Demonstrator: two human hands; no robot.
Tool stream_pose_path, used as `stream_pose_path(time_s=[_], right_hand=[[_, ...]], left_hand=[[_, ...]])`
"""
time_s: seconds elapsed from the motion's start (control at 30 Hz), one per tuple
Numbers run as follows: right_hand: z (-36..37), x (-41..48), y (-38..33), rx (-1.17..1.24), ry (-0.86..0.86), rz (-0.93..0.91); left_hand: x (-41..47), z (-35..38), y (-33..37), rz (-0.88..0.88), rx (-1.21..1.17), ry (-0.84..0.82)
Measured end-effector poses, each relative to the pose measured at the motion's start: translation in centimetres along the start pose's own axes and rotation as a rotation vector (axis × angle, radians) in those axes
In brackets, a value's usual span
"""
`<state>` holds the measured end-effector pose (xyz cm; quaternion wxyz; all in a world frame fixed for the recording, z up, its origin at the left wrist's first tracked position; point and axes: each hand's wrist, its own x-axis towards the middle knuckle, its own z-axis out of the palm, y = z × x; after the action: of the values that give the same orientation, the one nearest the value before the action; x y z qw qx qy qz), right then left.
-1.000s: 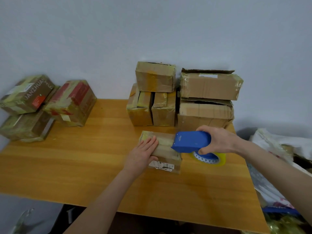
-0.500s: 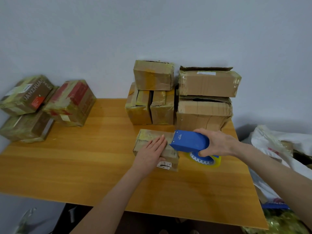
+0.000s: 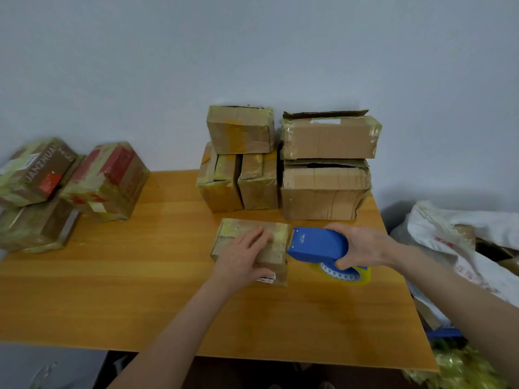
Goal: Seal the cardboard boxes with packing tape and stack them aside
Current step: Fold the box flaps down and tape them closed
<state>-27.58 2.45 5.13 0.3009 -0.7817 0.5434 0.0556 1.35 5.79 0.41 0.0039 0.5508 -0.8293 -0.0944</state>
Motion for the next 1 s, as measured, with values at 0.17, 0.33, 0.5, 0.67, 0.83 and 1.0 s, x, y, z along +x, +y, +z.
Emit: stream_pose_path(time_s=[0.17,0.33,0.5,0.67,0.83,1.0], right_hand=[[0.7,0.3,-0.2,0.004,-0.025,0.009],[1.9,0.0,1.1,0.117,-0.018,0.005],[1.9,-0.9,2.7,0.247,-0.011,-0.011],[2.0,-1.6,4.3,0.246,-0.058,0.009],[2.7,0.2,1.9,0.116,-0.105,0.041],[2.1,2.2,0.5,0.064,-0.16,0.038]], left_hand=[[1.1,0.1,3.9,-0.037,0.126,-0.023],[1.3,1.0,3.1,-0.012,0.171,-0.057],[1.3,0.9,3.0,-0.001,0.151,-0.067],[1.1,0.6,2.8,0.01,0.156,-0.071],[1.3,0.8,2.8,0.025,0.205,-0.08],[1.4,1.0,2.4,0.046,0.237,-0.101]])
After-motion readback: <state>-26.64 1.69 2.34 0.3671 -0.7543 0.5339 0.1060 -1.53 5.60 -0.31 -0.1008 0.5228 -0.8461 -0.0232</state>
